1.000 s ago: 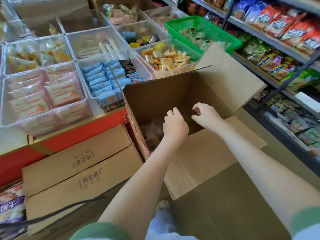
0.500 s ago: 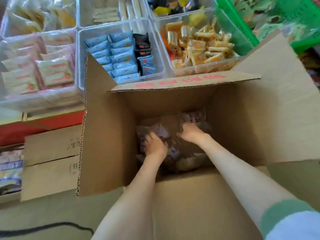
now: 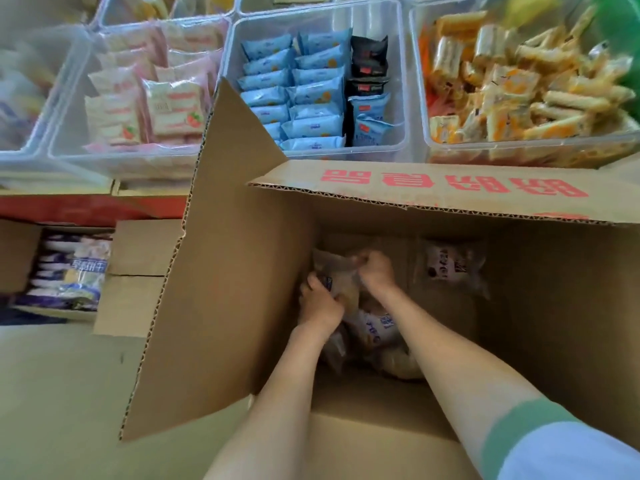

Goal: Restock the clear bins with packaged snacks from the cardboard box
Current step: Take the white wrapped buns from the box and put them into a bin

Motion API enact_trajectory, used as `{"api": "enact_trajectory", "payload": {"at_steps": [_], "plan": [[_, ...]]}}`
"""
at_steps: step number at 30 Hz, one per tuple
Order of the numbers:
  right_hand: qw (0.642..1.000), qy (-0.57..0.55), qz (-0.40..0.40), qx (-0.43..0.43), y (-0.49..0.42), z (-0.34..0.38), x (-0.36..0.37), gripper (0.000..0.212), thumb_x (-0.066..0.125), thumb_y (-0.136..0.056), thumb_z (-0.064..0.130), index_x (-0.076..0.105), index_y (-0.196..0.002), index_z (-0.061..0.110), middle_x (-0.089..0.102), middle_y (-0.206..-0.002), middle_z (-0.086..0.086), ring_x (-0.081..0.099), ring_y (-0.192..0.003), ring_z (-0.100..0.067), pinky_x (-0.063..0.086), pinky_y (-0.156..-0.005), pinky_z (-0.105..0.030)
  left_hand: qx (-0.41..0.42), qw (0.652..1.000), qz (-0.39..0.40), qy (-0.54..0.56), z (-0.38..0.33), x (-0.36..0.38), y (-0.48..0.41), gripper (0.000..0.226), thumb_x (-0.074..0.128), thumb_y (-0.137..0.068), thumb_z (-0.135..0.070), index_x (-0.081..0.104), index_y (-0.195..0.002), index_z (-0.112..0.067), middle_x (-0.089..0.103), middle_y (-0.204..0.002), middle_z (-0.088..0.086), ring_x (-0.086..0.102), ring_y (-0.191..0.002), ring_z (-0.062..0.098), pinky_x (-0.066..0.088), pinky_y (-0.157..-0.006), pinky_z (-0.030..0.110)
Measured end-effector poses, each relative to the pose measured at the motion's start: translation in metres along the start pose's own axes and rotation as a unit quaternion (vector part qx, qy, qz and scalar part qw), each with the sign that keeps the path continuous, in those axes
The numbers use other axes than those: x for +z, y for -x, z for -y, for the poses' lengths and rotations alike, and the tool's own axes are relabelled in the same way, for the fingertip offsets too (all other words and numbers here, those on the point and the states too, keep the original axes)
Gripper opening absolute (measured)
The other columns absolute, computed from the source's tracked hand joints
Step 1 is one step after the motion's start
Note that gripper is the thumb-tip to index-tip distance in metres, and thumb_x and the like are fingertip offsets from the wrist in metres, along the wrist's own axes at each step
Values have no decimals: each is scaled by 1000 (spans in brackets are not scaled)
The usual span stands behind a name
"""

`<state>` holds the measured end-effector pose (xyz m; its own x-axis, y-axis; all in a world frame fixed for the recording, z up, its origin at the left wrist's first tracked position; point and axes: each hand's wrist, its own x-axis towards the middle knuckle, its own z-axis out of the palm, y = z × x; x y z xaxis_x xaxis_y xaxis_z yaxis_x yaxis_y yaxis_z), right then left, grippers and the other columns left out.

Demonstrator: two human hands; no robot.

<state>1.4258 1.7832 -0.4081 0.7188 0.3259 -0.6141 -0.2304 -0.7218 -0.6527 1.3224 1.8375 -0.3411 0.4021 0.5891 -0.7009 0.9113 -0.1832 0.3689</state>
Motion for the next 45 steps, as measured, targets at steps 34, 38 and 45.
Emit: {"api": "enact_trajectory", "payload": {"at_steps": [34, 38, 45], "plan": [[850, -373, 98, -358, 371, 163, -33, 42, 59, -81, 32, 56, -122, 23, 69, -113, -10, 67, -103, -28, 57, -71, -33, 418, 838, 111, 332, 72, -231, 221, 55, 77, -66, -57, 59, -110, -29, 72, -103, -2, 70, -93, 15, 56, -88, 43], [860, -358, 112, -345, 357, 209, 7, 57, 66, -84, 35, 48, -135, 18, 63, -123, -16, 63, -110, -33, 56, -76, -43, 413, 834, 91, 354, 97, -281, 199, 62, 78, -65, -56, 59, -115, -24, 73, -103, 1, 71, -92, 17, 57, -84, 41], [872, -346, 161, -307, 292, 299, 107, 39, 63, -88, 29, 53, -123, 15, 68, -109, -12, 65, -104, -35, 51, -84, -61, 384, 842, 34, 377, 147, -373, 116, 66, 73, -68, -61, 59, -120, -21, 71, -109, 4, 68, -101, 22, 52, -92, 46]]}}
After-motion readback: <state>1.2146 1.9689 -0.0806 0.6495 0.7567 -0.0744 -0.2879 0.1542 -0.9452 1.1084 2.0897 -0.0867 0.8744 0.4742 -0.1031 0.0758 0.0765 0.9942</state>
